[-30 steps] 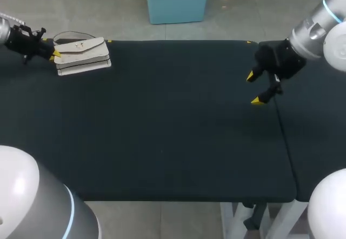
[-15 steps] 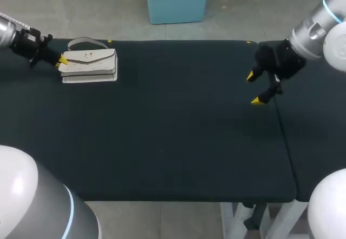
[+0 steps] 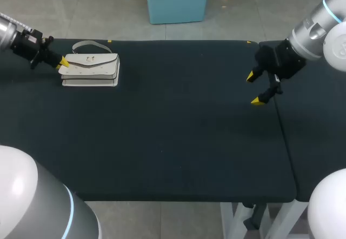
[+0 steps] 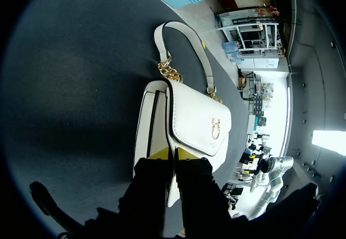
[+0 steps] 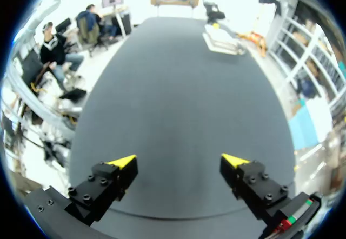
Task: Pick up the bag, open it, inspect its contents, close it, and place it on the opposite side
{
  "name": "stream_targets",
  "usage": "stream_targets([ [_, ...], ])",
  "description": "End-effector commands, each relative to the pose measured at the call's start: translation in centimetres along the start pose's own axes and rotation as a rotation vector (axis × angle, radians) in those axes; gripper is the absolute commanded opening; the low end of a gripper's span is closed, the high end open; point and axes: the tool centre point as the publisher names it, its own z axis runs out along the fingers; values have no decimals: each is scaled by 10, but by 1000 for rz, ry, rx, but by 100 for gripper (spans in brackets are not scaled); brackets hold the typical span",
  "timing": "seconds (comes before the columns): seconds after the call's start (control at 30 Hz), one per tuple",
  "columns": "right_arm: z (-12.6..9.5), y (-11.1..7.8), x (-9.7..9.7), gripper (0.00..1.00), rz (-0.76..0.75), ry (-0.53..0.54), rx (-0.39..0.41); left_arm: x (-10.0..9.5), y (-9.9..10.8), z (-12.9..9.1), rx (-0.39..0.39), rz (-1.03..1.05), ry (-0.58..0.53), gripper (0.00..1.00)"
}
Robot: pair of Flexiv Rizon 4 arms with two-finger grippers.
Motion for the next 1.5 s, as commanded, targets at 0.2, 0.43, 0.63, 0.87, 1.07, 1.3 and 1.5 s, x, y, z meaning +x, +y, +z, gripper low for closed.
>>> stream_targets([
  [0.2, 0, 0, 0, 100, -1, 1, -1, -3, -6, -1, -71, 0, 5, 0],
  [0.43, 0, 0, 0, 100, -1, 1, -1, 10, 11, 16, -8, 55, 47, 0],
  [0.63, 0, 0, 0, 100, -1, 1, -1, 22, 30, 34, 53, 50, 3, 0],
  [0.87, 0, 0, 0, 100, -1, 1, -1, 43, 49, 53, 70, 66, -1, 0],
  [1.07, 0, 0, 0, 100, -1, 1, -1, 55, 56, 60, 61, 80, 17, 0],
  [1.3, 0, 0, 0, 100, -1, 1, -1, 62, 69, 68, 12, 97, 36, 0],
  [1.5, 0, 0, 0, 100, -1, 1, -1, 64, 73, 69, -19, 102, 40, 22],
])
